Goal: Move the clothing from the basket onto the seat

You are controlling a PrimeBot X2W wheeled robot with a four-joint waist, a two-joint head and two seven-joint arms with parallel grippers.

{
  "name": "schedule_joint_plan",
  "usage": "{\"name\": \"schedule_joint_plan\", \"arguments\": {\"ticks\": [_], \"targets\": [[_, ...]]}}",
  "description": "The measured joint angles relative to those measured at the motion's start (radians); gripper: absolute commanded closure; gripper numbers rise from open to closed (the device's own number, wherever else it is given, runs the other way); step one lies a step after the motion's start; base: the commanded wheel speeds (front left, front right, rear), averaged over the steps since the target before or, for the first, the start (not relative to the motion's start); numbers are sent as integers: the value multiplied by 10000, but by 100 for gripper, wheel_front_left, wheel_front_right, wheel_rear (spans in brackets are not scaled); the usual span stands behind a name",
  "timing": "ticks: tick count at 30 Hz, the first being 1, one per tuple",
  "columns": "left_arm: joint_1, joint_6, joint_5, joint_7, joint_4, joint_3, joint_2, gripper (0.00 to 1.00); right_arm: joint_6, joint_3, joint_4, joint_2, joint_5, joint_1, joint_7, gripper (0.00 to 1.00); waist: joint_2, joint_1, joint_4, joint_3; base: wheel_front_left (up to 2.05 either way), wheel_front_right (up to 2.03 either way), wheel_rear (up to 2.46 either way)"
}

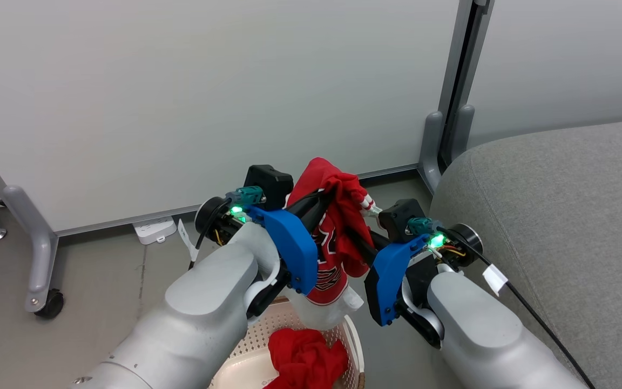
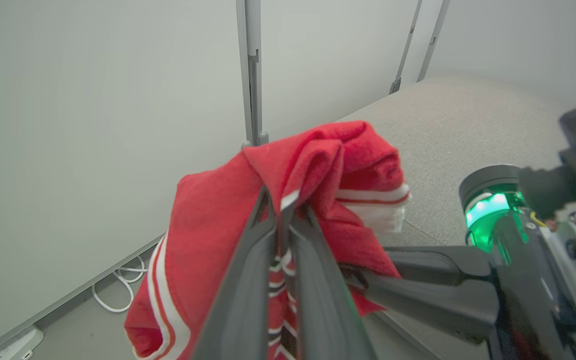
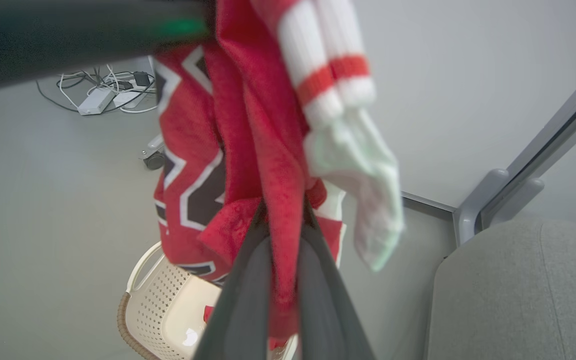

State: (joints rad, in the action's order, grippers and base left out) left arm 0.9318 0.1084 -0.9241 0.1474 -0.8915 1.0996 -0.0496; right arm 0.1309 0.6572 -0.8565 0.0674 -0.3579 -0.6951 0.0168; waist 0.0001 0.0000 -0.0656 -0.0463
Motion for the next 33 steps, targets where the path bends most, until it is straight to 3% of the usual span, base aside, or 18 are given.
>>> {"name": "schedule_joint_plan", "arguments": {"ticks": [10,11,12,13,22,33], "targets": [[46,-2,-267,142,-82,182,0,100,0,293,-359,-33,-249,-201,-270,100,0,0,-7,-11,0,0,0],[47,-8,-314,176,-88,196,0,68,0,309,-384,-33,-257,-210,-320,100,0,0,-6,-13,0,0,0],[47,-29,-343,255,-92,199,0,15,0,316,-408,-33,-278,-225,-372,100,0,0,-6,-13,0,0,0],[47,-58,-345,395,-90,192,0,0,0,314,-416,-33,-278,-242,-453,100,0,0,-5,-11,0,0,0],[-663,-194,-82,1112,176,-336,-157,0,0,29,-550,40,-19,-440,-1164,100,0,0,-21,75,0,0,0],[-4078,-968,2612,1156,3567,-3377,-1358,0,0,-617,-617,84,608,-450,-1630,100,0,0,-82,195,0,0,0]]}}
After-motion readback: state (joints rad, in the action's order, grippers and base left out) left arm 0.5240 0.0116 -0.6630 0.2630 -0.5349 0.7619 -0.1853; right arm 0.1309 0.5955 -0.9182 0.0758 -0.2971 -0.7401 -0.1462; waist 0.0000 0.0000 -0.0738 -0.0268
